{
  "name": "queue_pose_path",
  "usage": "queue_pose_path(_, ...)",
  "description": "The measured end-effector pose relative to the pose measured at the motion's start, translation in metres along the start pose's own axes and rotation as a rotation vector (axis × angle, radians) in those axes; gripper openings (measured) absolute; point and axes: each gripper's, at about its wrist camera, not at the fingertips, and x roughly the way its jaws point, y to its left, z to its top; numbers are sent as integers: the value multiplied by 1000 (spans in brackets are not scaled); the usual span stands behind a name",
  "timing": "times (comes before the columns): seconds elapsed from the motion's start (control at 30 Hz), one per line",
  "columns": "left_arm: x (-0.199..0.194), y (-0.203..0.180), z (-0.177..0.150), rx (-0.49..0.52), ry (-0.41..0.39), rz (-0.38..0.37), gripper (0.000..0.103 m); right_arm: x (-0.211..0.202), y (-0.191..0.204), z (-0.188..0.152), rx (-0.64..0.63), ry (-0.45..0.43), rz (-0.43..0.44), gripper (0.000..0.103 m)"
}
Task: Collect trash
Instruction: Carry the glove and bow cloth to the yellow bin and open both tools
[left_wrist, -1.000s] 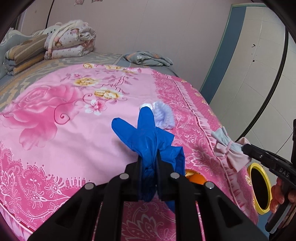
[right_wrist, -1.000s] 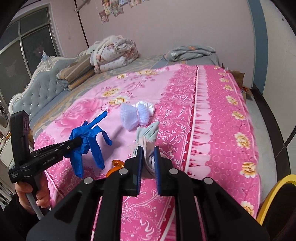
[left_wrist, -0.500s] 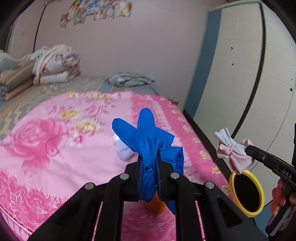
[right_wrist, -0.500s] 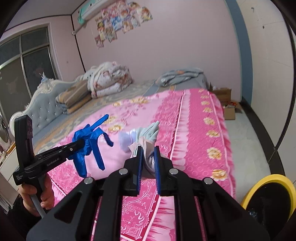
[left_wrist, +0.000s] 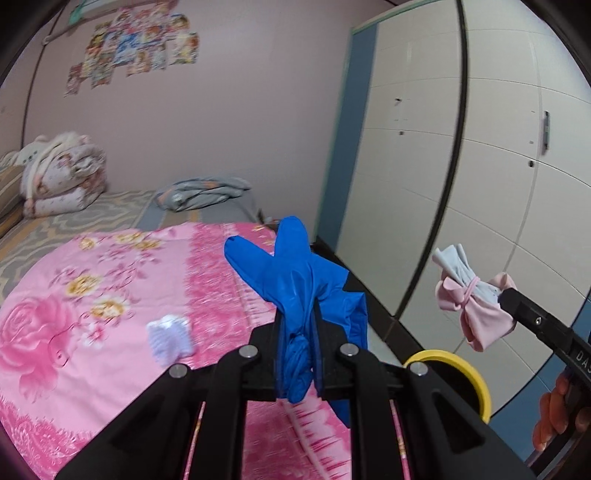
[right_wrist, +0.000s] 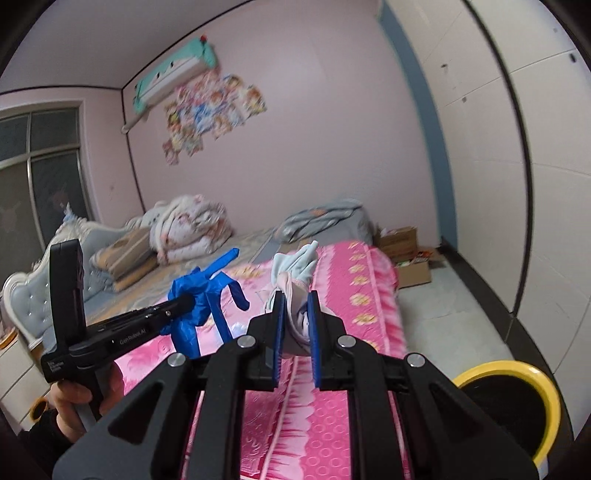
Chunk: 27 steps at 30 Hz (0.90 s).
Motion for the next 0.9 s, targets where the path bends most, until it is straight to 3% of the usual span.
queue_pose_path(0.43, 19, -95, 30, 94, -39, -155, 11, -75, -70, 20, 78, -145, -208, 11)
queue_pose_path(0.9, 69, -169, 17, 156, 32, -286, 11, -91, -133, -1, 154, -167, -408, 11)
